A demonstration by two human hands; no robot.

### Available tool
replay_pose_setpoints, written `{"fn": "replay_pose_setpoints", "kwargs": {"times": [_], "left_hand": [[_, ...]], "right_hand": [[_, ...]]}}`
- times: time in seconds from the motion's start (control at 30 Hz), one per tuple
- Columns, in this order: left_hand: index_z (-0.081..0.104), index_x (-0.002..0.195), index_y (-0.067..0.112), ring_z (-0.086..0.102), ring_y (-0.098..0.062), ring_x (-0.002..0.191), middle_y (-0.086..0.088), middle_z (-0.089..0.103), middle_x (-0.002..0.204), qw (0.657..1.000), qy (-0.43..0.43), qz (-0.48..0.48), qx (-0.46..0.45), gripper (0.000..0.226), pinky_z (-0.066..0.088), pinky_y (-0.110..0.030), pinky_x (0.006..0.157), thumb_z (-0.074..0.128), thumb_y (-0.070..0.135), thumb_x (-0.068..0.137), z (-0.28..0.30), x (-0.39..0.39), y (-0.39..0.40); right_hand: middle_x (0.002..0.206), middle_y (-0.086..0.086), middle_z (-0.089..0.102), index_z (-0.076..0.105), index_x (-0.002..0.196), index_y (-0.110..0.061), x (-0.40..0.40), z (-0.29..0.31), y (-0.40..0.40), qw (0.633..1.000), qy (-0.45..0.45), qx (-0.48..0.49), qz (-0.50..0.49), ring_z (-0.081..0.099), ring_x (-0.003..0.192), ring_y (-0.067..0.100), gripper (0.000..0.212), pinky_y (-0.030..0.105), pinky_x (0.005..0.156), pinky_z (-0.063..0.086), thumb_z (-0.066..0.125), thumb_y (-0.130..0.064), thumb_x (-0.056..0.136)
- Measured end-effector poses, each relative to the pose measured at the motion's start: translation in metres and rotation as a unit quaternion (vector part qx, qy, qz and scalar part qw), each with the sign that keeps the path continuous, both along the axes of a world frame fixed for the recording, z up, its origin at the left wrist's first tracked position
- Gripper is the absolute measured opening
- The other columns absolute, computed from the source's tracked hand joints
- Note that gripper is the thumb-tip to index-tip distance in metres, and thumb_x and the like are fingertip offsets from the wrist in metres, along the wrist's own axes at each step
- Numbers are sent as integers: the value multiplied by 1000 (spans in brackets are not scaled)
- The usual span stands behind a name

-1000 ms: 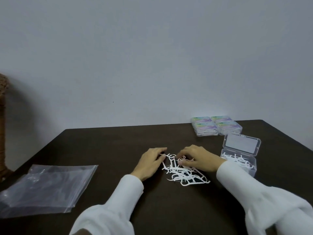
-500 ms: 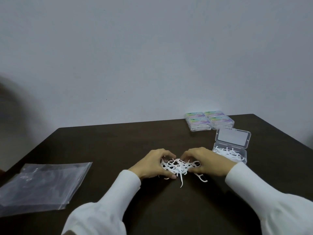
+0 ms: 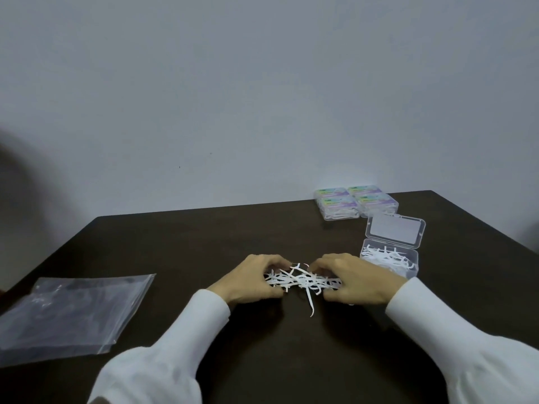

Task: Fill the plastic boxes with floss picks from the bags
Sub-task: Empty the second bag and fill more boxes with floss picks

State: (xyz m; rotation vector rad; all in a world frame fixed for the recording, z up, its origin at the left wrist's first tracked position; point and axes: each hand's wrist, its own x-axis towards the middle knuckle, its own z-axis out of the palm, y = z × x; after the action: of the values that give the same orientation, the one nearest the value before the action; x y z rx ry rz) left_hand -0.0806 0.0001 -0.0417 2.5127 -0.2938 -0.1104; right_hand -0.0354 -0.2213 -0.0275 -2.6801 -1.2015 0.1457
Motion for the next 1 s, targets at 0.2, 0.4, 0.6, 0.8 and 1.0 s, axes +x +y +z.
{"fn": "replay_pose_setpoints", "kwargs": {"times": [0.2, 0.4, 0.6, 0.8, 1.0], "left_hand": [[61, 121, 23, 56, -5, 100, 6, 61, 118, 999, -25, -7, 46, 41, 48, -23, 90, 69, 14, 82, 3, 0, 1], [70, 109, 20, 59, -5, 95, 6, 67, 107, 995, -77, 5, 70, 26, 47, -19, 84, 71, 18, 82, 1, -1, -3], [68, 110, 22, 64, -18, 96, 2, 71, 104, 973, -160, -20, 164, 21, 49, -33, 85, 56, 20, 93, -6, -3, -10], [70, 108, 18, 66, -13, 91, 4, 72, 100, 964, -240, -18, 116, 20, 51, -28, 82, 57, 24, 94, 3, -3, -15], [71, 107, 16, 66, -9, 93, 4, 73, 101, 959, -279, -4, 46, 19, 51, -24, 85, 61, 19, 91, 15, 4, -23]], "right_hand": [[104, -7, 58, 54, 119, -23, -5, -9, 10, 998, 7, 57, -38, 56, 95, 10, 40, 28, 84, 48, 65, -37, 83], [85, -7, 59, 62, 106, -18, -7, -6, 10, 991, 39, 109, -69, 57, 73, 5, 29, 11, 66, 43, 72, -16, 78], [83, -1, 60, 68, 97, -15, -7, -5, 3, 989, 7, 114, -97, 53, 71, 7, 21, 8, 62, 39, 71, -10, 77], [79, 0, 67, 71, 90, -12, -7, 4, -12, 966, 33, 208, -151, 58, 60, 3, 22, 6, 59, 45, 72, 1, 73], [84, -2, 68, 73, 96, -14, -5, 15, -35, 959, 2, 219, -183, 59, 70, 2, 18, 0, 61, 43, 72, -8, 78]]}}
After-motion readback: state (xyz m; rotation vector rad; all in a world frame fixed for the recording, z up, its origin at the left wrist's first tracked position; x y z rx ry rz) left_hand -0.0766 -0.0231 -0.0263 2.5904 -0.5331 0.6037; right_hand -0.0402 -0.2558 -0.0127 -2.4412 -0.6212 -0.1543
